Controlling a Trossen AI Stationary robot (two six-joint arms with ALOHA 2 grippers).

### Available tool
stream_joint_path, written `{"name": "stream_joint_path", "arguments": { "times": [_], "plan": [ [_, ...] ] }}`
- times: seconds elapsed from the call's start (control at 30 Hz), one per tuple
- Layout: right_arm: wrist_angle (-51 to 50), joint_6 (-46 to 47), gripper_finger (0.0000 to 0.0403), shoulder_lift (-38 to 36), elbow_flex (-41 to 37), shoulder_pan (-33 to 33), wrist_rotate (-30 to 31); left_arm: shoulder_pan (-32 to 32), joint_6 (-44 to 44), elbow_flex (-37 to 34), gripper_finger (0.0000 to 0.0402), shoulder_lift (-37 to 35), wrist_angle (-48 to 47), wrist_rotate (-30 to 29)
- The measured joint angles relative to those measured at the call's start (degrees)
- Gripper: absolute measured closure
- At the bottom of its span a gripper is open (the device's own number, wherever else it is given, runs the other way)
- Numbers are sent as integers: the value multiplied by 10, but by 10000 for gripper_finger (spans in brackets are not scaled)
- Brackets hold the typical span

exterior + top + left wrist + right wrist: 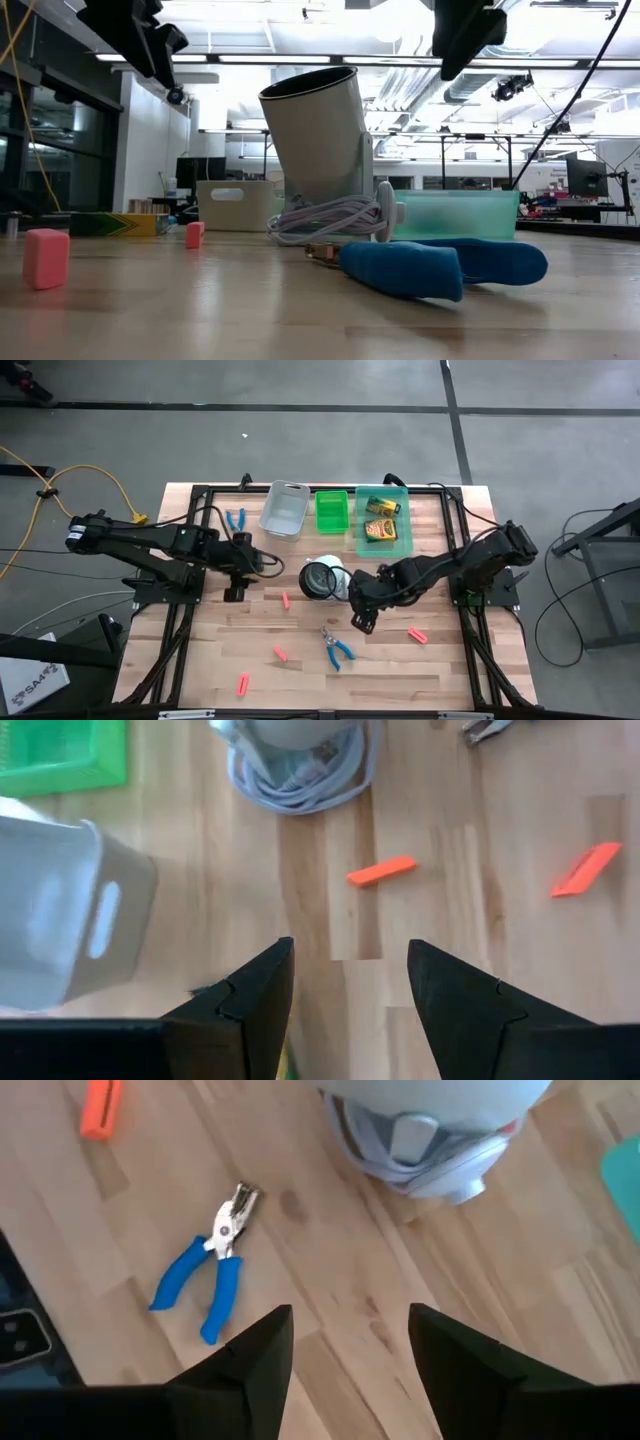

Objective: Pick & Place School Supplies
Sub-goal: Put the yellow crayon box into the blue bin

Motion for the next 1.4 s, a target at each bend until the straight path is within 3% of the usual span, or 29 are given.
{"name": "stream_joint_path", "arguments": {
  "times": [0.37, 0.57, 0.73, 0.93, 1.1, 1.27, 1.4],
  "plan": [
    [125, -3, 214, 0, 0, 6, -6, 4, -85, 0, 211, -52, -9, -16],
    [175, -20, 214, 0, 0, -14, -29, 7, -209, 0, 211, -84, -91, -97],
    [198, -48, 214, 0, 0, -20, -31, 7, -312, 0, 211, -75, -176, -97],
    [212, -65, 214, 0, 0, -20, -32, 5, -326, 0, 211, -58, -188, -96],
    [183, -64, 214, 0, 0, -8, -37, 22, -246, 0, 215, -30, -174, -39],
    [169, -51, 214, 0, 0, 1, -36, 50, -64, 0, 240, 30, -155, 13],
    [169, -48, 214, 0, 0, 9, -35, 65, 62, 0, 255, 78, -147, 19]
  ]
}}
